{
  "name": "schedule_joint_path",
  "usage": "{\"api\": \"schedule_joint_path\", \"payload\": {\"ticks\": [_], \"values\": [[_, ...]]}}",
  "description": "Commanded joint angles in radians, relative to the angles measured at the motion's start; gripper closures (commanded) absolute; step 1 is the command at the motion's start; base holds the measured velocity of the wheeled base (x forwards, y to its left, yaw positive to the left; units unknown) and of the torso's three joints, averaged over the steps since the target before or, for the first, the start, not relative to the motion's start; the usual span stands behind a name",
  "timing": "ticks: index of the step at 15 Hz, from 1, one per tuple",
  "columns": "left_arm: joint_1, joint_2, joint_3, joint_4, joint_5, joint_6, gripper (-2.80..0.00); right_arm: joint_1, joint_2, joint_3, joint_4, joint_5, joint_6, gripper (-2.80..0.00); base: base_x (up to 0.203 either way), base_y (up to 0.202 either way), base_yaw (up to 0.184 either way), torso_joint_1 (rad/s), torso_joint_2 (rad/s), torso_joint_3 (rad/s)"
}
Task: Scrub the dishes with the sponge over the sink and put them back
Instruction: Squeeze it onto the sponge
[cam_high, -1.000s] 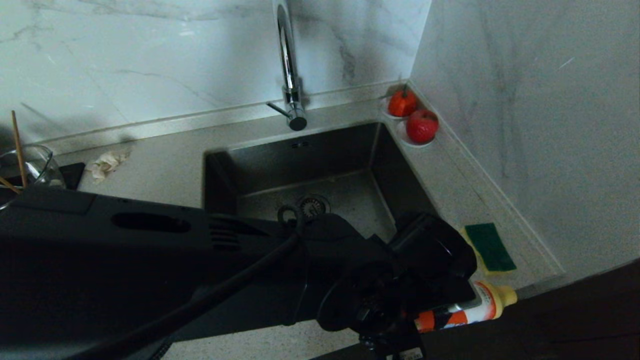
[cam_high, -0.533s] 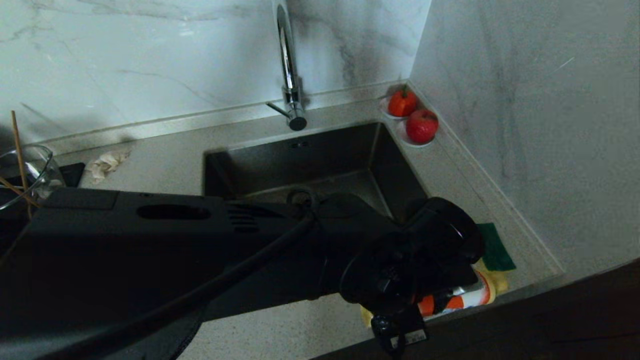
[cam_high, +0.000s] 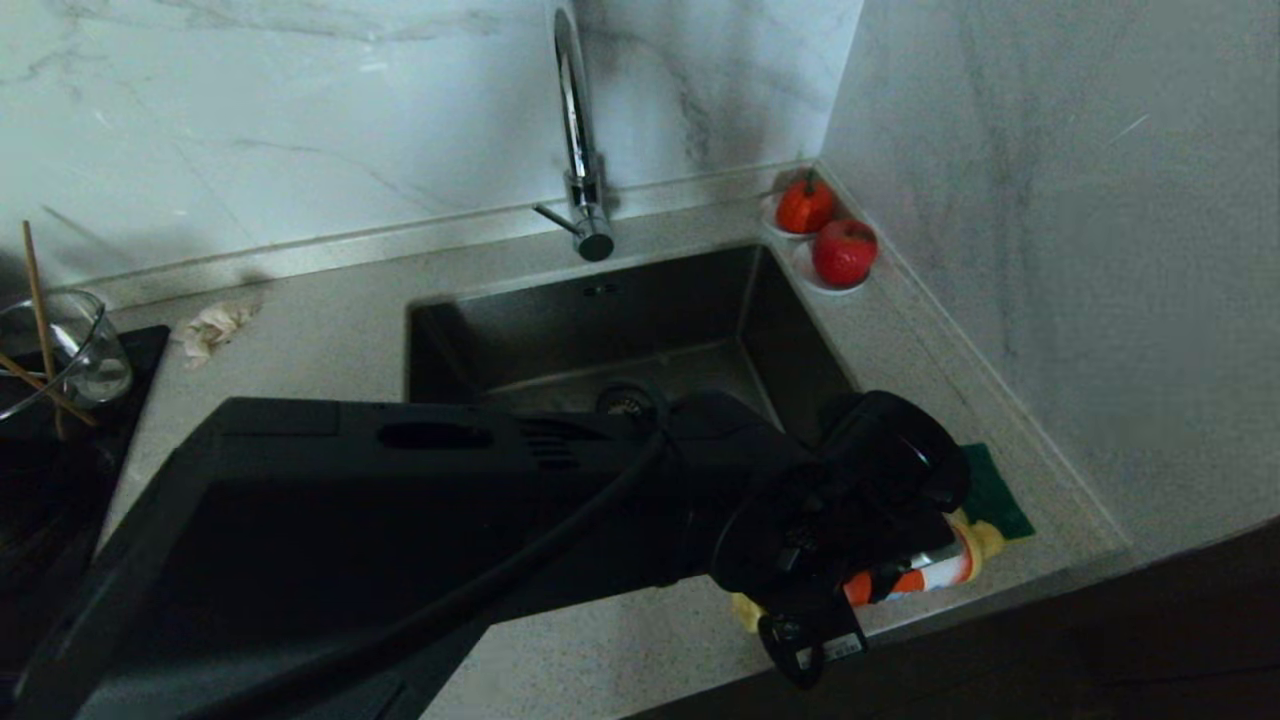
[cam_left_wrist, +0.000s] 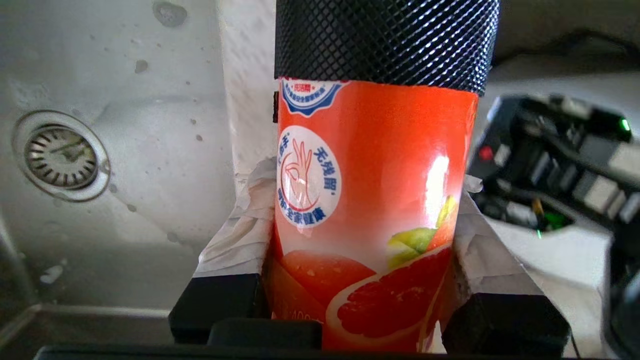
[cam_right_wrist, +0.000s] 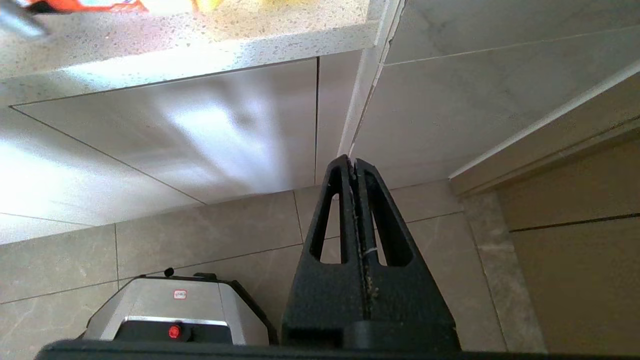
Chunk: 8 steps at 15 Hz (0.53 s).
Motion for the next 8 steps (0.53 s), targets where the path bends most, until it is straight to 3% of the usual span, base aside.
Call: {"api": "schedule_joint_path", "payload": {"ticks": [1, 6, 8], "values": [[0.005, 0.022, 0.0, -0.055, 0.034, -0.013, 0.0, 0.0, 0.001, 0.001, 0.002, 0.0, -0.001, 0.0, 0.0, 0.0, 0.0, 0.0, 0.0, 0.0], [0.016, 0.019, 0.0, -0.202, 0.034, -0.015, 0.0, 0.0, 0.001, -0.001, 0.002, 0.0, -0.001, 0.0, 0.0, 0.0, 0.0, 0.0, 0.0, 0.0], [0.018, 0.015, 0.0, -0.191, 0.034, -0.017, 0.0, 0.0, 0.001, 0.001, 0.002, 0.0, -0.001, 0.0, 0.0, 0.0, 0.0, 0.0, 0.0, 0.0]]}}
